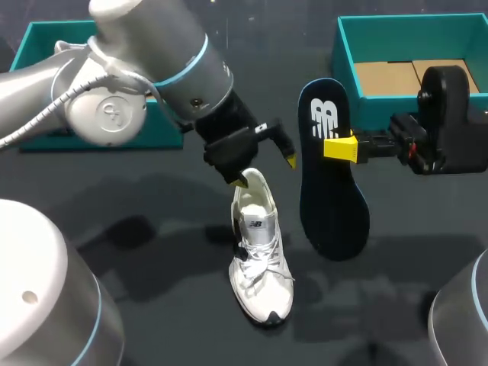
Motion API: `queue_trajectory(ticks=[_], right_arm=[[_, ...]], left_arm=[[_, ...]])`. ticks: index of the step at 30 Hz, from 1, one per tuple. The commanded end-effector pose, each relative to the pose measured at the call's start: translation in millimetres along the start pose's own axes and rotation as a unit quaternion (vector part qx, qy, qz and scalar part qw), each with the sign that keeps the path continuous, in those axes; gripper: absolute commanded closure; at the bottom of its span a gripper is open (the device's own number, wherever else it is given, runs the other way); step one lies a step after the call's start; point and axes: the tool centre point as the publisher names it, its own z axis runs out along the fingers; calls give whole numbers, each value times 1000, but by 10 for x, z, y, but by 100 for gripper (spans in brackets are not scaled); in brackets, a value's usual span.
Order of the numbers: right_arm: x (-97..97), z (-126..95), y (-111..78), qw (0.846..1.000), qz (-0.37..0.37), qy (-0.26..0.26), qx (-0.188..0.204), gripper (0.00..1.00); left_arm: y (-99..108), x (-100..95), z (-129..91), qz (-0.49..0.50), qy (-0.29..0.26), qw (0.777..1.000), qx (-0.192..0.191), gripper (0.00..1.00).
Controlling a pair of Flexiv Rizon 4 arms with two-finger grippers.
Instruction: Take the shoe out of the shoebox, open the shoe tongue, remove and reinsert the insole, then place the shoe into the shoebox
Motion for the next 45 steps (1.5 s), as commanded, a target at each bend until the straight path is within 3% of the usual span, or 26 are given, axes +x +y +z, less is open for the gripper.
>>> queue_trajectory(ticks=[1, 8, 19, 24, 36, 40, 45], right_arm=[[8, 15, -17, 1000, 0, -2, -1, 100], [8, 15, -17, 1000, 0, -2, -1, 100], [8, 15, -17, 1000, 0, -2, -1, 100], [8, 15, -17, 1000, 0, -2, -1, 100], [8, 15, -17, 1000, 0, -2, -1, 100], [8, 15, -17, 1000, 0, -2, -1, 100], [8, 15, -17, 1000, 0, -2, -1, 100]], left_arm=[[-12, 41, 13, 1, -26, 1000, -1, 0], [-12, 21, -51, 4, -46, 999, -8, 0], [-58, 26, -389, 32, -170, 984, -36, 0], [-39, -111, -652, 42, -269, 961, -38, 0], [-39, -111, -652, 42, -269, 961, -38, 0], [74, -152, -623, 36, -315, 948, -24, 0], [178, -219, -686, 35, -350, 935, -33, 0]])
